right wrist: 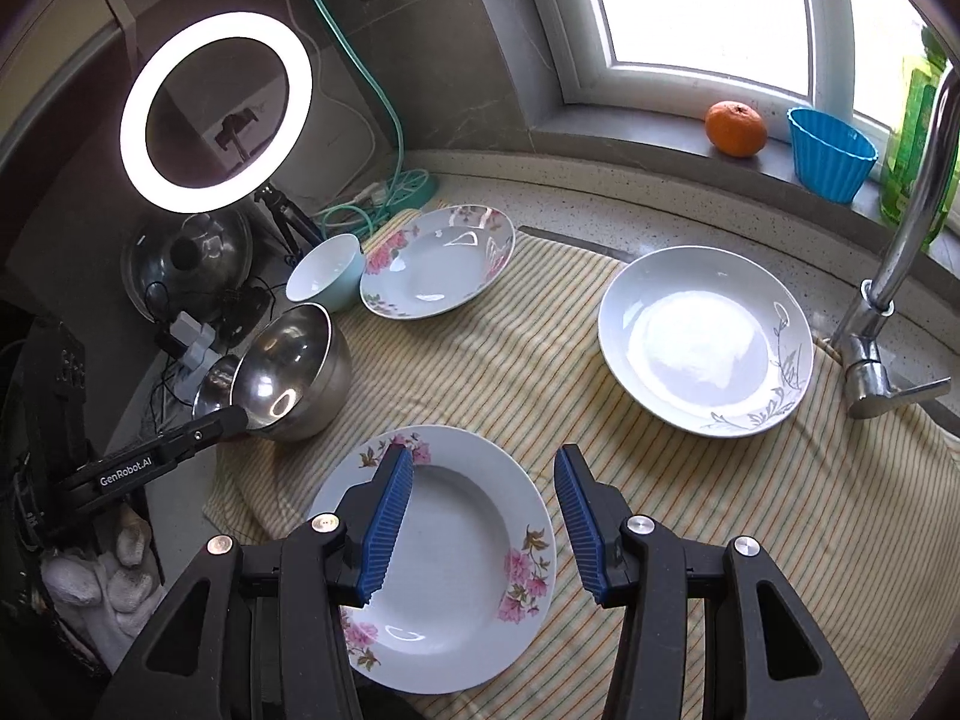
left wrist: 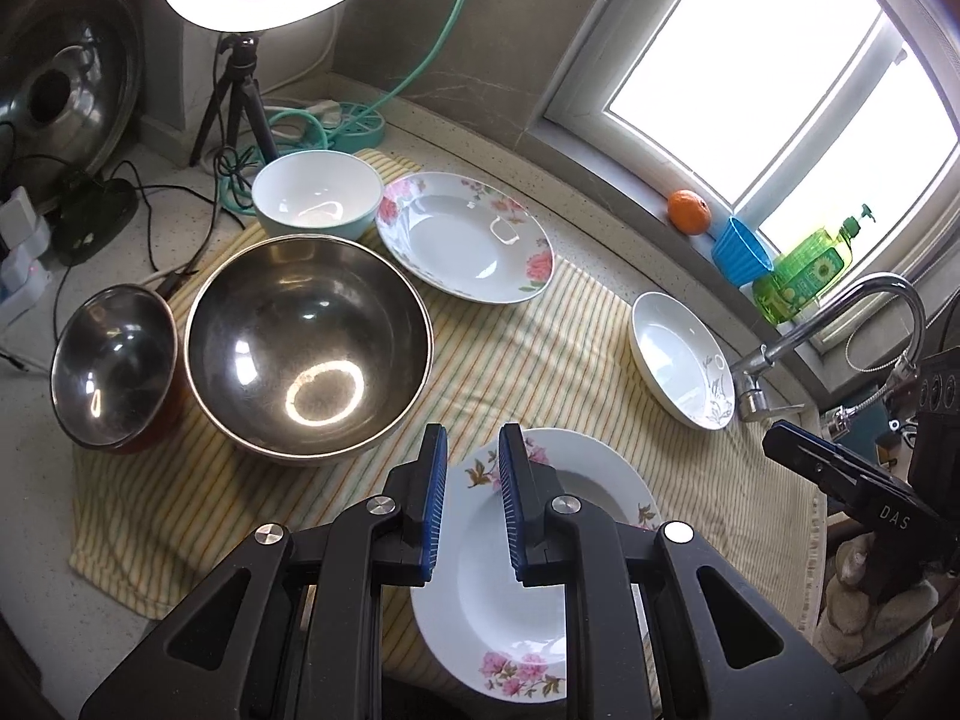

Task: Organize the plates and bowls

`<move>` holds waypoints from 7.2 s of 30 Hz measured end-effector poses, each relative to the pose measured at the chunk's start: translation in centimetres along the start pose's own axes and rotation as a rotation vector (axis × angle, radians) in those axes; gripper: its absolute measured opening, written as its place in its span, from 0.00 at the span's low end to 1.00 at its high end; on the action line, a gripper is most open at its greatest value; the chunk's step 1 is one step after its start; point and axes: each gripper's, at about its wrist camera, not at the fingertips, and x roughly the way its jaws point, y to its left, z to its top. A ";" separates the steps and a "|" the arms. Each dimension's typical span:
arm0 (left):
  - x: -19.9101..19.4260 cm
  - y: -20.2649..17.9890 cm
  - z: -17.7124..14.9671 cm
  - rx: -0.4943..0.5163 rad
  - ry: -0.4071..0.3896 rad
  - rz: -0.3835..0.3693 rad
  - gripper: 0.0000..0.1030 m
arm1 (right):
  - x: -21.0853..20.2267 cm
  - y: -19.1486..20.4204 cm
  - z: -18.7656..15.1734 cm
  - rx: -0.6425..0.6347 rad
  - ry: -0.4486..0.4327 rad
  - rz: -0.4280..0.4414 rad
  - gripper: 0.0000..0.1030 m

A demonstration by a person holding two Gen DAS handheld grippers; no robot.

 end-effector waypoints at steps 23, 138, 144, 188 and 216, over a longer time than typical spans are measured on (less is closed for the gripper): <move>4.8 -2.2 4.2 -0.292 -0.053 0.067 0.15 | 7.1 -1.3 18.1 -0.274 0.099 0.081 0.44; 16.3 -1.0 7.6 -0.532 0.027 0.254 0.15 | 31.8 1.3 24.9 -0.536 0.495 0.226 0.19; 16.6 -1.1 7.6 -0.536 0.028 0.260 0.16 | 32.7 2.2 25.8 -0.535 0.474 0.266 0.21; 16.6 -1.2 6.8 -0.470 0.090 0.212 0.18 | 30.0 -0.2 24.6 -0.478 0.492 0.270 0.15; 15.9 -1.3 6.1 -0.400 0.115 0.163 0.18 | 25.3 -5.5 19.5 -0.336 0.530 0.224 0.15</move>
